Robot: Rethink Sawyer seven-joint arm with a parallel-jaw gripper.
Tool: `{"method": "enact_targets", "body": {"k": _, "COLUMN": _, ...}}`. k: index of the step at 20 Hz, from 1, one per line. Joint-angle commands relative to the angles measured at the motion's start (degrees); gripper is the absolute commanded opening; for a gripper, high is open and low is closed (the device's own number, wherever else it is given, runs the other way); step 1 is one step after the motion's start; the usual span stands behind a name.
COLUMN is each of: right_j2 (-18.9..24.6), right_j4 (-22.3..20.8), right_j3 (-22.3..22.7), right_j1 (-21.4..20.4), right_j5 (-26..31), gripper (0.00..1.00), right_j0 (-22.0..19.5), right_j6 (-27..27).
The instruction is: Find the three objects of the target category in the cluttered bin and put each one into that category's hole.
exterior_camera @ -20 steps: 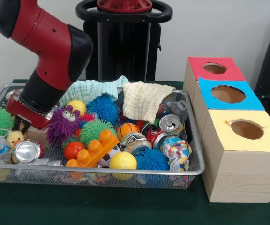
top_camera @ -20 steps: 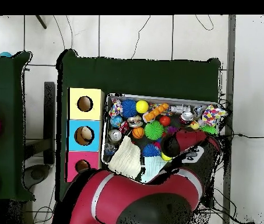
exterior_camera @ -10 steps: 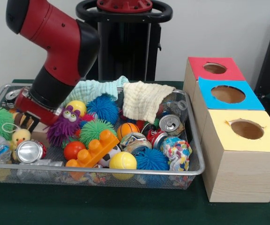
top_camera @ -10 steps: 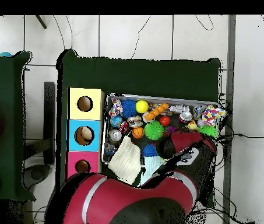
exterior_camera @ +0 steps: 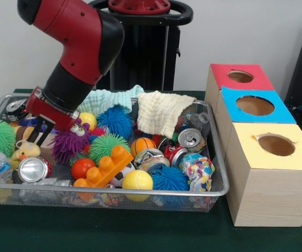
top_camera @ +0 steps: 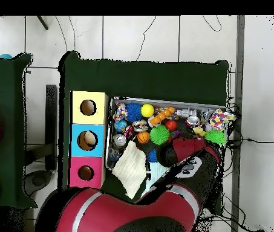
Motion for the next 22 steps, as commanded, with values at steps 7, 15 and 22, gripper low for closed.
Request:
{"method": "enact_targets", "body": {"k": 7, "right_j2": 11.4, "right_j4": 1.0, "right_j3": 6.2, "right_j1": -9.3, "right_j5": 6.3, "gripper": 0.00, "right_j0": 1.7, "right_j6": 3.2}}
{"method": "enact_targets", "body": {"k": 15, "right_j2": 11.9, "right_j4": 1.1, "right_j3": 7.3, "right_j1": -12.3, "right_j5": 9.1, "gripper": 0.00, "right_j0": 2.4, "right_j6": 2.7}}
{"method": "enact_targets", "body": {"k": 22, "right_j2": 12.6, "right_j4": 1.4, "right_j3": 6.8, "right_j1": -12.8, "right_j5": 10.9, "gripper": 0.00, "right_j0": 2.3, "right_j6": 2.8}}
